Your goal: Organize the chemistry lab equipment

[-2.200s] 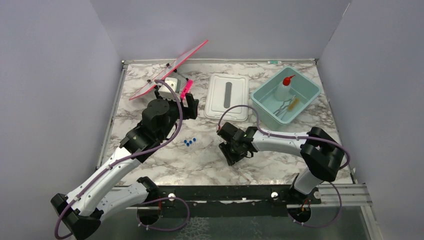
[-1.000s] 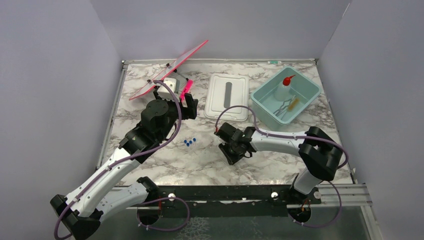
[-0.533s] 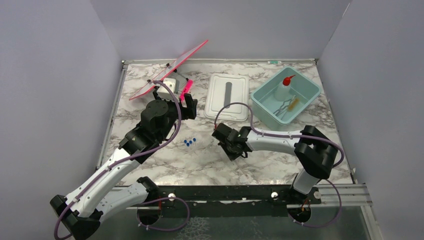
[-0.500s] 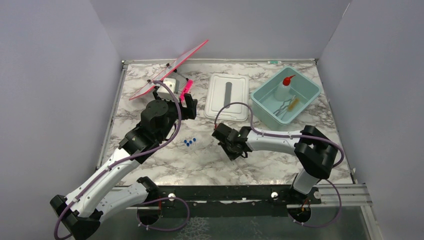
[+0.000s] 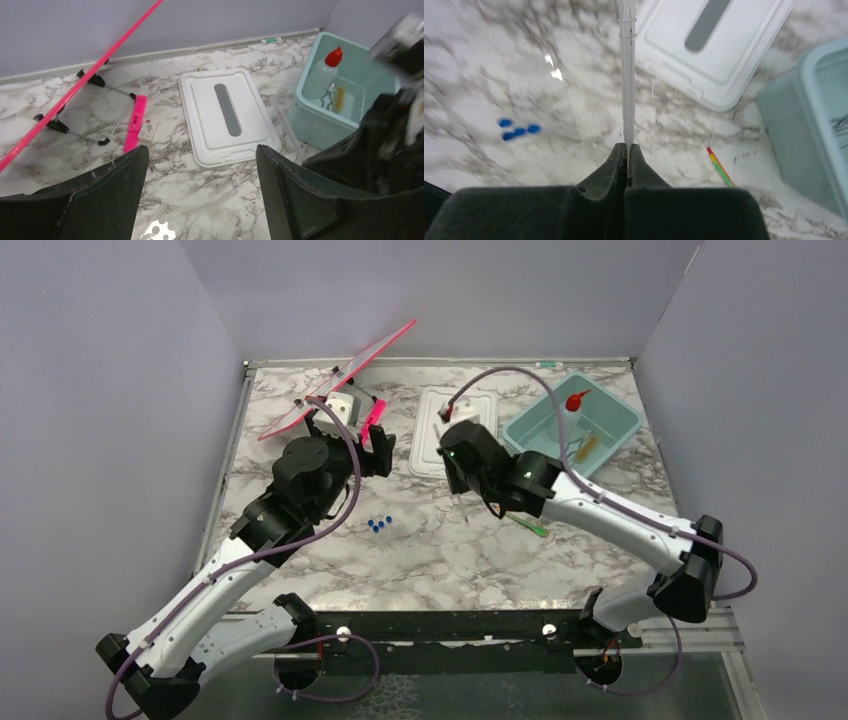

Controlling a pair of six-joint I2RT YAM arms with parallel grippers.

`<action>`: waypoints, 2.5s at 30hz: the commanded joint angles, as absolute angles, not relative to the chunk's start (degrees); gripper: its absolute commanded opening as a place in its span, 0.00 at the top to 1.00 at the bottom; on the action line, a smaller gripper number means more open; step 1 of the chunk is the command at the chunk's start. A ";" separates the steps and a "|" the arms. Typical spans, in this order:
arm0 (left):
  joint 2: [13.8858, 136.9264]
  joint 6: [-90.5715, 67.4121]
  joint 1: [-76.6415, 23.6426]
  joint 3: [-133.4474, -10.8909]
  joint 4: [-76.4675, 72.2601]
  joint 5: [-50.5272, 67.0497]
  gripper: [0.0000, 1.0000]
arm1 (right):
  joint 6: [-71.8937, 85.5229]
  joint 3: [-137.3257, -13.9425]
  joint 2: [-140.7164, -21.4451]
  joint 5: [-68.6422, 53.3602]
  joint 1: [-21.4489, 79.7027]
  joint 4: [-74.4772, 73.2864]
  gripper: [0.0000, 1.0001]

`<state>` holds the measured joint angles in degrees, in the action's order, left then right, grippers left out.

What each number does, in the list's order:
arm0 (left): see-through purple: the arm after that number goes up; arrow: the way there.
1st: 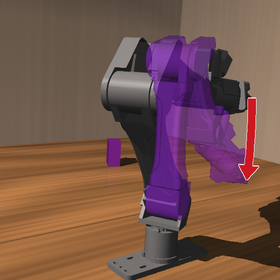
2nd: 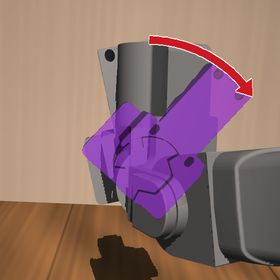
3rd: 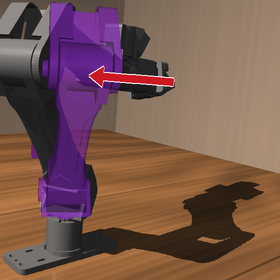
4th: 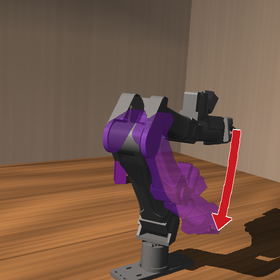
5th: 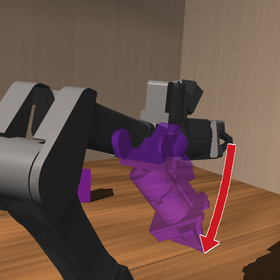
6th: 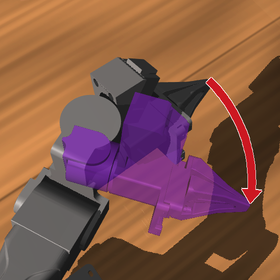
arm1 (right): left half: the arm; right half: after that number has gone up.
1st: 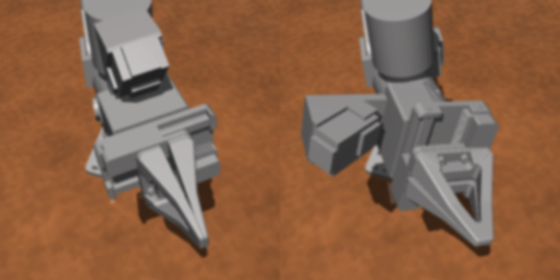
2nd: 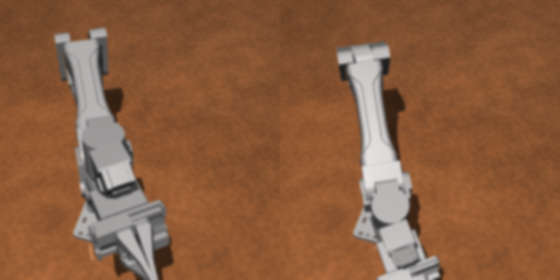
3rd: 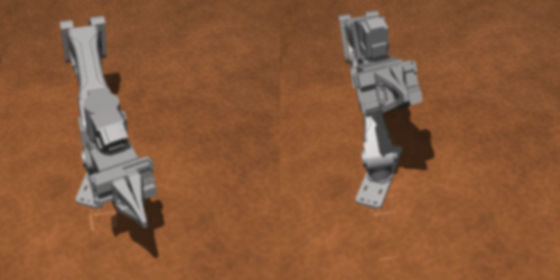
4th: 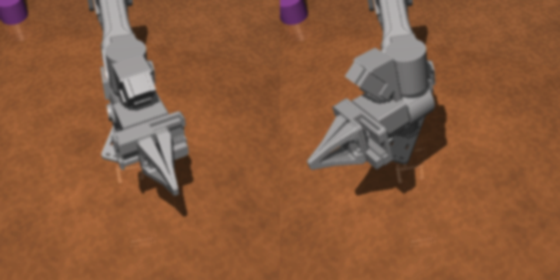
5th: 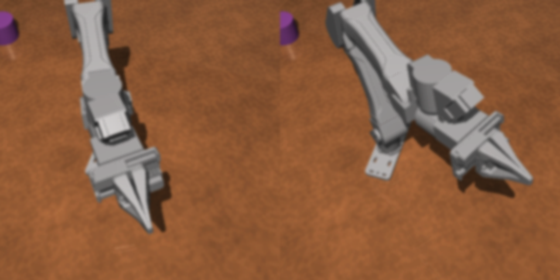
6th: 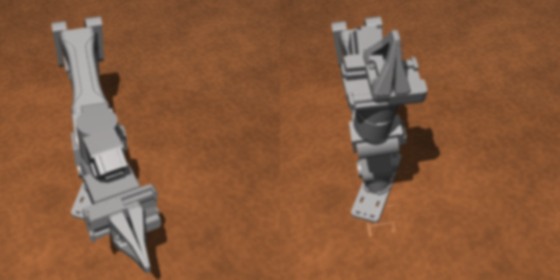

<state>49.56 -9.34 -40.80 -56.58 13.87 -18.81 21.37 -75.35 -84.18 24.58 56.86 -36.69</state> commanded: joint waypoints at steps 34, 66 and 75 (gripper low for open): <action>43.39 -14.99 -40.78 -57.31 16.43 -19.89 0.19 | 47.15 -81.22 -92.08 23.77 6.58 -42.47 0.99; 53.29 -17.68 -40.75 -61.72 14.45 -15.19 0.19 | 38.59 -77.07 -87.39 14.09 6.81 -36.32 0.53; 52.29 -17.71 -40.78 -61.36 14.46 -20.21 0.19 | 29.43 -75.40 -76.70 8.90 21.00 -37.49 0.49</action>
